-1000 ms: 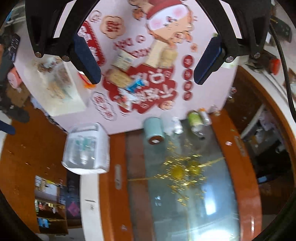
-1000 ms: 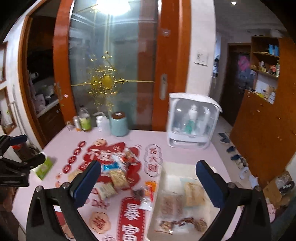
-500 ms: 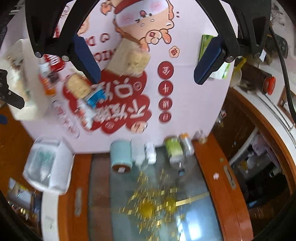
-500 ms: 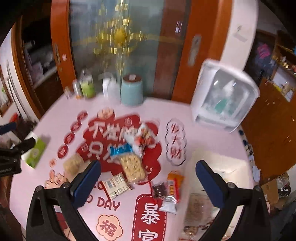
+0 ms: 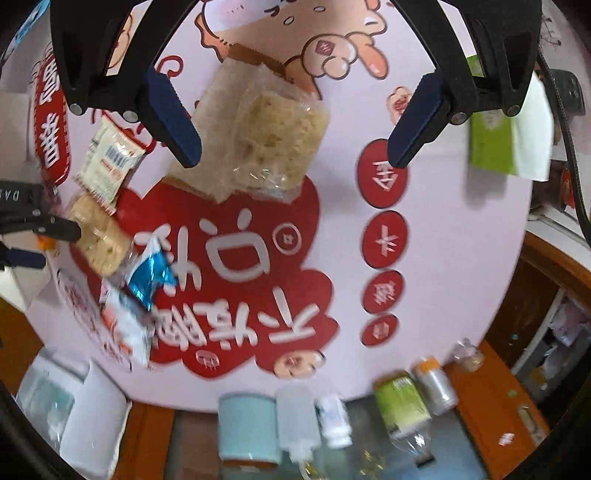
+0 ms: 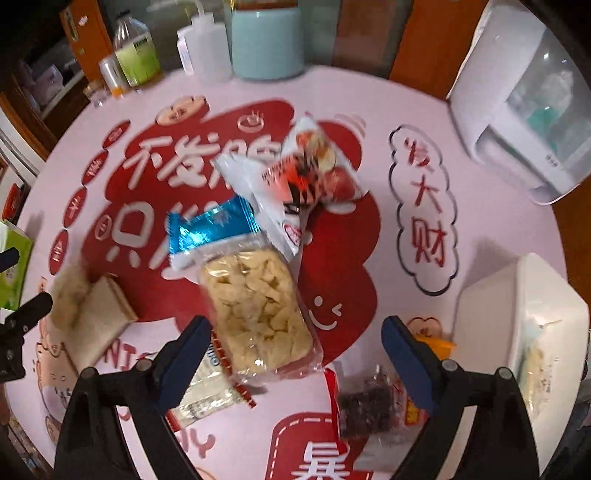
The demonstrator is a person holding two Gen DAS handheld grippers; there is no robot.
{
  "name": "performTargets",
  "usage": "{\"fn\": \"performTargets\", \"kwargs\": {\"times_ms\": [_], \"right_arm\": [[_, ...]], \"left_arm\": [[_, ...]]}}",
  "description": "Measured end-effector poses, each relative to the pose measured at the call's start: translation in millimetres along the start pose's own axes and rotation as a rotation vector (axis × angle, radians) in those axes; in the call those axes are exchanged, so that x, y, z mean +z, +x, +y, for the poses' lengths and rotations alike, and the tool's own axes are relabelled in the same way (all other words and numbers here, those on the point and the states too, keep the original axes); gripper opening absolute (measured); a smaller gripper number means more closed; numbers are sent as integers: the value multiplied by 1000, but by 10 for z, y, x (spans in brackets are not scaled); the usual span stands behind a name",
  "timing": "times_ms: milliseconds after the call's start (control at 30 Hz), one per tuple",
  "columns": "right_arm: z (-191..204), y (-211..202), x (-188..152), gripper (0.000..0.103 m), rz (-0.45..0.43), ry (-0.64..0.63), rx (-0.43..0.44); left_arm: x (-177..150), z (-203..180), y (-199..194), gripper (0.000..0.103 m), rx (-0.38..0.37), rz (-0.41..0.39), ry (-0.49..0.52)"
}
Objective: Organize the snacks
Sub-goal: 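Grasp a clear nut cracker bag with the right tool while the left tool grasps a clear pastry bag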
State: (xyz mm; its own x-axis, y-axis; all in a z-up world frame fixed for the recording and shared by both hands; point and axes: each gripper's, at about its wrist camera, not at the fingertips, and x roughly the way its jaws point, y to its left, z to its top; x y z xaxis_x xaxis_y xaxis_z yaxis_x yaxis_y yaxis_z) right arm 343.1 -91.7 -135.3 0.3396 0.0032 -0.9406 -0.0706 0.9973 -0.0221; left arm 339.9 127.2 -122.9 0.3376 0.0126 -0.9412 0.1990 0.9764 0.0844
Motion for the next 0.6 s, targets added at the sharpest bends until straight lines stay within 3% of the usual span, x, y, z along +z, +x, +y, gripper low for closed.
{"fn": "performTargets", "kwargs": {"times_ms": [300, 400, 467, 500, 600], "right_arm": [[57, 251, 28, 92, 32, -28, 44], [69, 298, 35, 85, 42, -41, 54], [79, 309, 33, 75, 47, -46, 74], [91, 310, 28, 65, 51, -50, 93], [129, 301, 2, 64, 63, -51, 105]], "left_arm": [[24, -58, 345, 100, -24, 67, -19], [13, -86, 405, 93, -12, 77, -5], [-17, -94, 432, 84, -17, 91, -4], [-31, -78, 424, 81, -28, 88, -13], [-61, -22, 407, 73, -70, 93, -55]]}}
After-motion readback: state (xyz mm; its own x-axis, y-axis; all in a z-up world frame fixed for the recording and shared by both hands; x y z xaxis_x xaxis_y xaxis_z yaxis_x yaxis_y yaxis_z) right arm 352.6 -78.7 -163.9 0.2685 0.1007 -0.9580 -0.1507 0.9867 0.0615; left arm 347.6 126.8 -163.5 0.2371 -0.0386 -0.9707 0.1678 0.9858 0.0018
